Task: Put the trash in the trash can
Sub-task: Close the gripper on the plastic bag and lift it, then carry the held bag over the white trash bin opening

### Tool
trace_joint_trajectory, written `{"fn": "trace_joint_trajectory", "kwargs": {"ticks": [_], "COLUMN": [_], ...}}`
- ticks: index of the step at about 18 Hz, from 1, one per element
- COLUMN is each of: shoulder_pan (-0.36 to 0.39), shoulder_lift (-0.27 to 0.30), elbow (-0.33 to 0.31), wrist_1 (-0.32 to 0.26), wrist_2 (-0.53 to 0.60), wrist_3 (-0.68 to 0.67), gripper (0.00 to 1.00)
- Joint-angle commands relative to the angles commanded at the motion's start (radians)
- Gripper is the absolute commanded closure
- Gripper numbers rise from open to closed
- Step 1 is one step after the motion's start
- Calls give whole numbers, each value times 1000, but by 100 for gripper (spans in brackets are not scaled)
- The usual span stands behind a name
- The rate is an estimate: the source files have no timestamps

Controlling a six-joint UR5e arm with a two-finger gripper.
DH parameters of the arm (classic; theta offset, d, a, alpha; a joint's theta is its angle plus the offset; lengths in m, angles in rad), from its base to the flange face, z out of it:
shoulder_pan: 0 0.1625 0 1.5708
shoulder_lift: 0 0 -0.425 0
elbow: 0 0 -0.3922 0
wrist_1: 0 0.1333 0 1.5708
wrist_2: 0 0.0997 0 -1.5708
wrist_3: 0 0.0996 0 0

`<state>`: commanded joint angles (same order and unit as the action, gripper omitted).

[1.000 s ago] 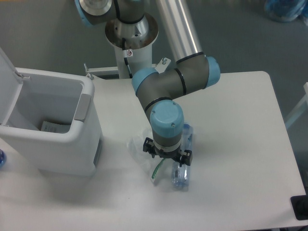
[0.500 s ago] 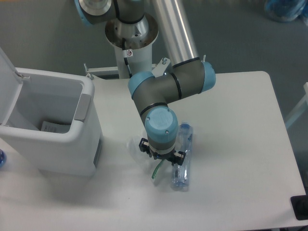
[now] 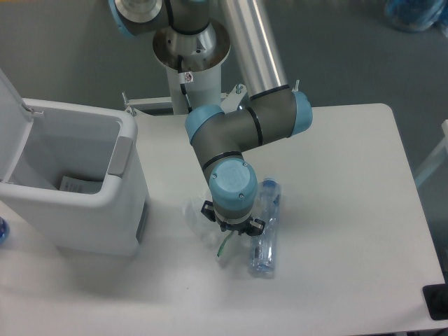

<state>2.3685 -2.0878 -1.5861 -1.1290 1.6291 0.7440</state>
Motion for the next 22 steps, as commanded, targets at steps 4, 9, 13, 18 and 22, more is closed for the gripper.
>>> {"fn": "trace_joint_trajectory", "kwargs": {"ticks": [4,9,13,18,22], "shoulder_pan": [2,12,44,86,90], "shoulder_lift": [8,41,93,127,149], "elbow": [3,14,23,72,126], "wrist_1": [-2,-29,-29,-29,-34], "wrist_2": [-6,-44,-156,-280,-368], "wrist_3": [0,0,0,0,-14], "gripper": [100,100,100,100,100]}}
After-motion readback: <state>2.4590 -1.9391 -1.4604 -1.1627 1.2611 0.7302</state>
